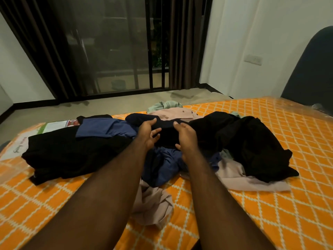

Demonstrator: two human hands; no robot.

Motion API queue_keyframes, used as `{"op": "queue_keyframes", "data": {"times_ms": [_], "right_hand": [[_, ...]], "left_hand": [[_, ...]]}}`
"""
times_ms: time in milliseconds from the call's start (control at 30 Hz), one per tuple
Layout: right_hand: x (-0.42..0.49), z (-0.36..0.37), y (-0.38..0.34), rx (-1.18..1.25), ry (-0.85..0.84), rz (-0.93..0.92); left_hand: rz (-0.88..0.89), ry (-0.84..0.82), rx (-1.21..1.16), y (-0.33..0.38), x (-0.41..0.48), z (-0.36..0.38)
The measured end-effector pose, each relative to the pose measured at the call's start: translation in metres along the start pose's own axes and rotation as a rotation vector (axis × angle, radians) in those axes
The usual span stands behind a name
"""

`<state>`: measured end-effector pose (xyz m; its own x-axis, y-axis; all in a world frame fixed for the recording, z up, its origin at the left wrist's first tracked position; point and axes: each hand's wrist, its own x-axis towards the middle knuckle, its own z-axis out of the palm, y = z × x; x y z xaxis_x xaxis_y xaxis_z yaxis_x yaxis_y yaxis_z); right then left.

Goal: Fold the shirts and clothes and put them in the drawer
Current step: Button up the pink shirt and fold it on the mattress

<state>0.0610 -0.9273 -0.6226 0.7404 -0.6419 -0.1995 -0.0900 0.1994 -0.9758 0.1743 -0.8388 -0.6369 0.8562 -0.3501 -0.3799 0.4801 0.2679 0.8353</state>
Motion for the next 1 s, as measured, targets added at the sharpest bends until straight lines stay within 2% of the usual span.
{"op": "queue_keyframes", "data": {"times_ms": [100,200,267,333,533,600,667,733,800,900,1000], "right_hand": [[-0.001,-0.004,-0.003,0.158,-0.017,0.09],[-0.006,-0.007,-0.008,0.516,-0.147,0.219],[-0.007,-0.012,-0.01,0.749,-0.214,0.226],[-0.005,-0.018,-0.011,0.877,-0.225,0.187],[0.005,-0.045,-0.013,1.014,-0.093,0.114],[0.004,-0.055,-0.025,1.15,-0.101,0.051],[0.001,-0.069,-0.048,1.378,-0.108,-0.09],[-0.003,-0.089,-0.073,1.556,-0.128,-0.292],[-0.004,-0.106,-0.089,1.569,-0.107,-0.423],[-0.008,-0.113,-0.079,1.382,0.03,-0.408],[-0.006,-0.093,-0.06,1.127,0.172,-0.352]], "left_hand": [[0.102,-0.038,-0.109,0.006,-0.004,0.011],[0.101,-0.193,-0.097,0.015,-0.023,0.032],[0.05,-0.317,0.037,0.015,-0.043,0.05],[0.065,-0.396,0.324,0.008,-0.064,0.069],[0.528,-0.455,1.128,0.007,-0.082,0.091],[0.786,-0.412,1.239,0.007,-0.084,0.085],[0.921,-0.342,1.242,0.005,-0.081,0.075],[0.89,-0.249,1.271,0.002,-0.068,0.06],[0.774,-0.155,1.339,-0.004,-0.055,0.042],[0.597,-0.053,1.45,-0.015,-0.039,0.01],[0.442,-0.066,1.599,-0.027,-0.034,-0.021]]}}
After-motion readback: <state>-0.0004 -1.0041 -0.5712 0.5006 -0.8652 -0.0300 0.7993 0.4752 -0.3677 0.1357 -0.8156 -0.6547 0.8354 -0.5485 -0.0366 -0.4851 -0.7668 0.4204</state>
